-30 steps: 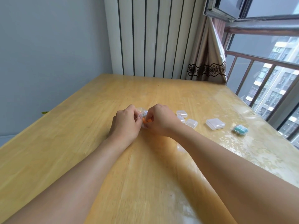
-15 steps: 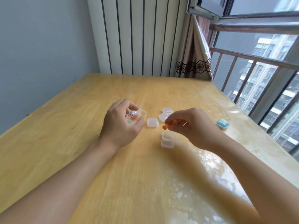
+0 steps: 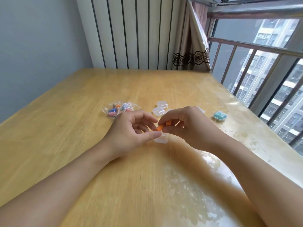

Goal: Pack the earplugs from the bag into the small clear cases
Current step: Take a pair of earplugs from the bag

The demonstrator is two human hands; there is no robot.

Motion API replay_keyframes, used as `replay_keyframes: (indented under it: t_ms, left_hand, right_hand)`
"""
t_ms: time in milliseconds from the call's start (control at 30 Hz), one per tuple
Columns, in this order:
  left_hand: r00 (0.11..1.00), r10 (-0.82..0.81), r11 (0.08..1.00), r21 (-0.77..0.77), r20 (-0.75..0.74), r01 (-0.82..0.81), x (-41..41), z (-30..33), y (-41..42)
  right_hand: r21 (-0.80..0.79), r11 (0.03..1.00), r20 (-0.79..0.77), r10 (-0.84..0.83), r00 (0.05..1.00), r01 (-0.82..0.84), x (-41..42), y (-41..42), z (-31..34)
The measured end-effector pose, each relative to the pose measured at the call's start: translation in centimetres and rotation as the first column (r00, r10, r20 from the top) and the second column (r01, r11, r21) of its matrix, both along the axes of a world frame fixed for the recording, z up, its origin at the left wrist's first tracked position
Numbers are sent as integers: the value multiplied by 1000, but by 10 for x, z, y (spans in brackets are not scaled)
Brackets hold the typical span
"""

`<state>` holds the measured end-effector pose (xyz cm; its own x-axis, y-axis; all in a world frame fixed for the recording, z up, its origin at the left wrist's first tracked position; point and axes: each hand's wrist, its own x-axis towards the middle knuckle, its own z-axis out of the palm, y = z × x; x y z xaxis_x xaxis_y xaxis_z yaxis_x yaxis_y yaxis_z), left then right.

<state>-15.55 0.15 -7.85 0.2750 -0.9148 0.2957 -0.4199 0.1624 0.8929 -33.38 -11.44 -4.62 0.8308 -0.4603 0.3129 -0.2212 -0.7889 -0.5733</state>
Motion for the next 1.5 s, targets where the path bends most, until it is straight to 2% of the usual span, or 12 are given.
replay_keyframes:
  t_ms: [133,267,400,500,600,933,1333,1500]
  left_hand:
    - [995,19,998,-50,-98,-24,-2,-1,-2]
    - [995,15,999,-44,-102,-20,-1,-2,-5]
    - [1000,-11,1000,15,-23,12,1,-2,-4]
    - [998,-42,997,70,51,39,1,-5,-4]
    - [998,-36,996,81,51,32,0,-5,-5]
    - [992,-64,993,106,105,53,-3,-5,-3]
    - [968,-24,997,72,248,6,2,-8,-5]
    - [976,-56,995,96,210,36,-2,-4,-1]
  right_hand:
    - [78,996,-30,-31,999,34,3,2,-2]
    - [196,978,-17,-72,997,73,3,-2,1]
    - [469,873,-34,-131,991,131,-6,-10,6]
    - [580,805,0,-151,989,123,-6,-8,6]
    - [642,757,27,-184,983,124,-4,-5,6]
    - [530,829,-48,-179,983,177,2,5,0]
    - [386,898,-61,-206,977,213,9,12,-7]
    - [354,904,-66,-232,971,240,8,16,-8]
